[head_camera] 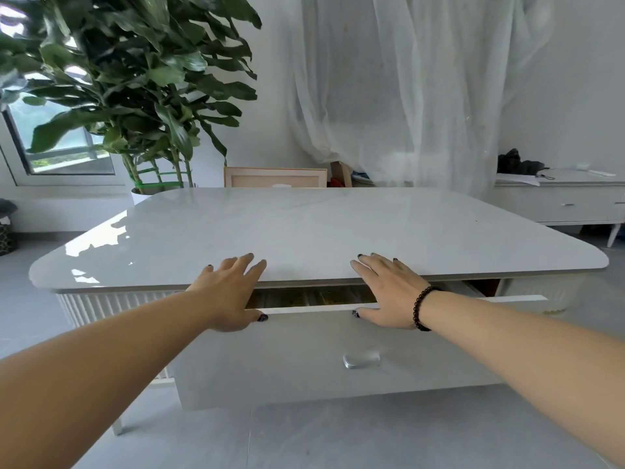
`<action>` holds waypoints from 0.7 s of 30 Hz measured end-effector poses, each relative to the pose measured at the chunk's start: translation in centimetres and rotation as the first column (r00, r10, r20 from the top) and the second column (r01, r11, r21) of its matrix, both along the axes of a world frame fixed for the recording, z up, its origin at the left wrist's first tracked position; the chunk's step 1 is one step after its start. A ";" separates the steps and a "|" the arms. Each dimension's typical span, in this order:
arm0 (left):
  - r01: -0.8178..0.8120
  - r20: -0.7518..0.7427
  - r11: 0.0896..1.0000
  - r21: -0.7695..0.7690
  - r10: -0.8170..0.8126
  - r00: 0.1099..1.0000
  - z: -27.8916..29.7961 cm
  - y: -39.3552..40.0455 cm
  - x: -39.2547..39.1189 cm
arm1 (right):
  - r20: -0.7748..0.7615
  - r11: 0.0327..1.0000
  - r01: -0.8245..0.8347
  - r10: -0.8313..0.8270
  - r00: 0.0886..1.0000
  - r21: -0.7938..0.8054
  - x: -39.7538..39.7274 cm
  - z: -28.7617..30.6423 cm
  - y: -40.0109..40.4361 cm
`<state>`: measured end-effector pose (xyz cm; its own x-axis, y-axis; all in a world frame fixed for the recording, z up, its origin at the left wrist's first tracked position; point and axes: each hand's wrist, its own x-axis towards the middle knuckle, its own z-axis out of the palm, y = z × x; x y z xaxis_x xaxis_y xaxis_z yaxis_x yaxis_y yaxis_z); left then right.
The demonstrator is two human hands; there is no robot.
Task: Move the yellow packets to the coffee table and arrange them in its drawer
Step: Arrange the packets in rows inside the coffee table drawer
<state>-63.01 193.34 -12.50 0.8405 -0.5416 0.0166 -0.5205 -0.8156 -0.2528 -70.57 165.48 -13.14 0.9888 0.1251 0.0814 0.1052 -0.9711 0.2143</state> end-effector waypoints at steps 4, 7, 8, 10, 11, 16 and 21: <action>0.029 0.065 0.999 0.018 -0.030 0.997 -1.8 0.2 2.0 | -0.026 1.000 -0.024 0.024 0.999 0.005 2.0 -0.9 -1.3; 0.075 0.203 0.997 0.028 -0.079 0.976 -2.7 -0.1 3.1 | 0.074 0.998 -0.060 0.062 0.995 -0.030 3.3 -1.5 -2.0; 0.087 0.229 0.996 0.025 -0.091 0.969 -2.9 -0.2 3.5 | 0.109 0.996 -0.067 0.072 0.991 -0.052 3.7 -1.6 -2.1; 0.120 0.273 0.993 -0.003 -0.114 0.955 -3.1 -0.2 4.4 | 0.161 0.994 -0.065 0.079 0.984 -0.088 4.5 -2.0 -2.3; 0.141 0.288 0.990 -0.017 -0.130 0.949 -3.2 -0.1 4.8 | 0.186 0.992 -0.072 0.089 0.978 -0.099 4.8 -2.3 -2.3; 0.158 0.350 0.987 -0.010 -0.145 0.926 -3.1 -1.0 6.1 | 0.292 0.987 -0.056 0.098 0.951 -0.149 5.8 -3.1 -2.0; 0.095 0.366 0.995 0.029 -0.099 0.925 -2.9 -2.3 5.7 | 0.336 0.982 -0.041 0.102 0.936 -0.182 6.1 -3.6 -1.2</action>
